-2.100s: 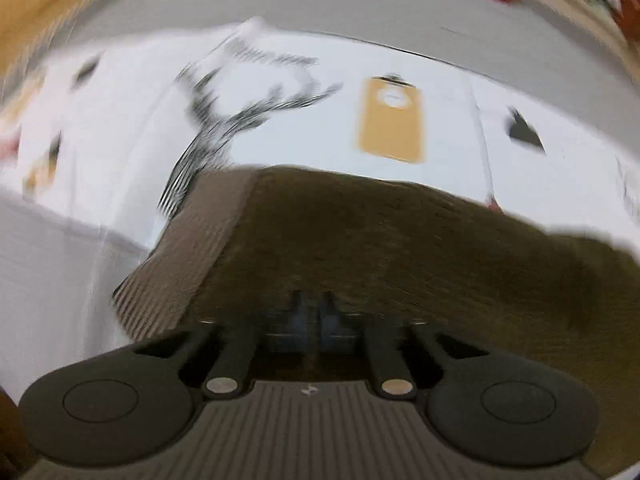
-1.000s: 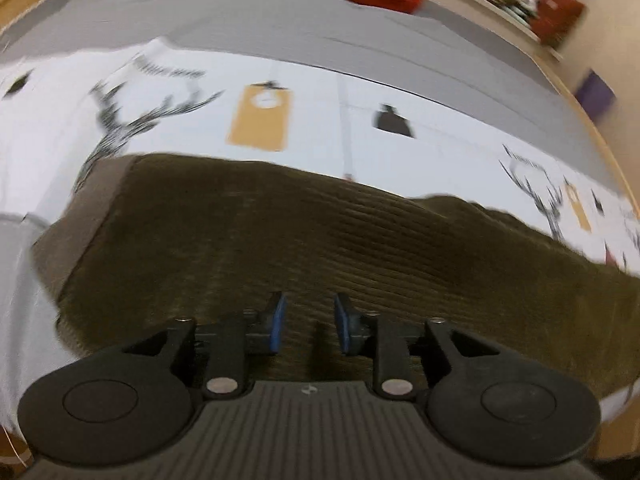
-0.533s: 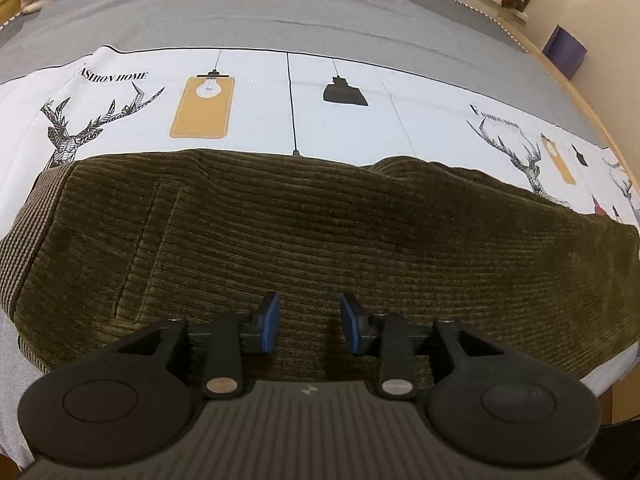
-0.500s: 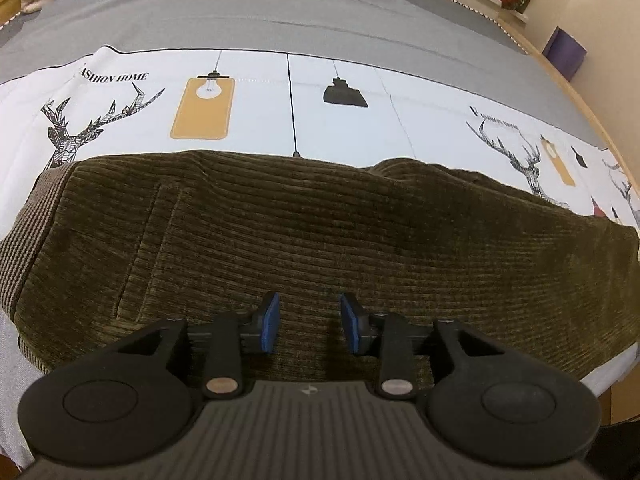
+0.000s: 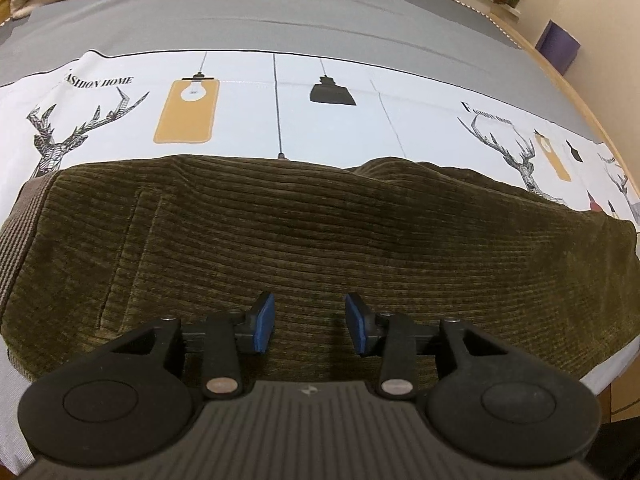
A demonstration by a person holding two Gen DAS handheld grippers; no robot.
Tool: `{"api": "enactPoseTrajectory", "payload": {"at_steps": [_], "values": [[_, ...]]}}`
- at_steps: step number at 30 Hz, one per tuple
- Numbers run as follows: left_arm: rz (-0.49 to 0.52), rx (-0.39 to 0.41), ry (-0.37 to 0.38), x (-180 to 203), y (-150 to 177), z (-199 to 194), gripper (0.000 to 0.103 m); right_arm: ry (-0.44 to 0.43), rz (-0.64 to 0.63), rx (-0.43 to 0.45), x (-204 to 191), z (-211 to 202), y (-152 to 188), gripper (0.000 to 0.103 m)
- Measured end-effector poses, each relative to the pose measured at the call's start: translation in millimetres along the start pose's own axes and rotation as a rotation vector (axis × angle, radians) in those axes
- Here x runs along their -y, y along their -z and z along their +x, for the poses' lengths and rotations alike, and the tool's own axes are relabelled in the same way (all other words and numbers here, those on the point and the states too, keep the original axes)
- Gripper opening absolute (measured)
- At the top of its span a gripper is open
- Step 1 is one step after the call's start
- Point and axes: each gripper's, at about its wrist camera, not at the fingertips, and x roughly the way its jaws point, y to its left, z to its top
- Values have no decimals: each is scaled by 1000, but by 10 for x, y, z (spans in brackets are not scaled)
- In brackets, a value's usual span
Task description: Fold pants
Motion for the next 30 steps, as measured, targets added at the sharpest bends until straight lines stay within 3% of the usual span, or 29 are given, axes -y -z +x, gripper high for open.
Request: {"api": "enactPoseTrajectory", "payload": {"at_steps": [9,10,12,14,20,23,25,28,30], "values": [[8,-13,-14,32,-9,78,44,-4,4,18,-45,112,-92,49],[9,-12,-12,37,-11,78,44,-1,3,22,-52,111,-94,46],[14,-9,-10,54,-16,78,44,7,-1,31,-61,105,-90,29],[19,-11,-13,69,-3,84,44,-11,19,38,-40,85,-93,18],[7,3,3,53,-5,19,44,-42,6,124,-193,-204,-61,13],[-6,20,16,12,-16,-52,44,-63,-143,255,-572,-583,126,13],[-14,24,20,-25,-13,-84,44,-89,-309,363,-930,-895,401,13],[-23,25,21,-85,9,-124,44,-146,-606,535,-1474,-1333,1075,13],[-28,26,20,-128,23,-146,44,-202,-817,637,-1762,-1519,1696,13]]}}
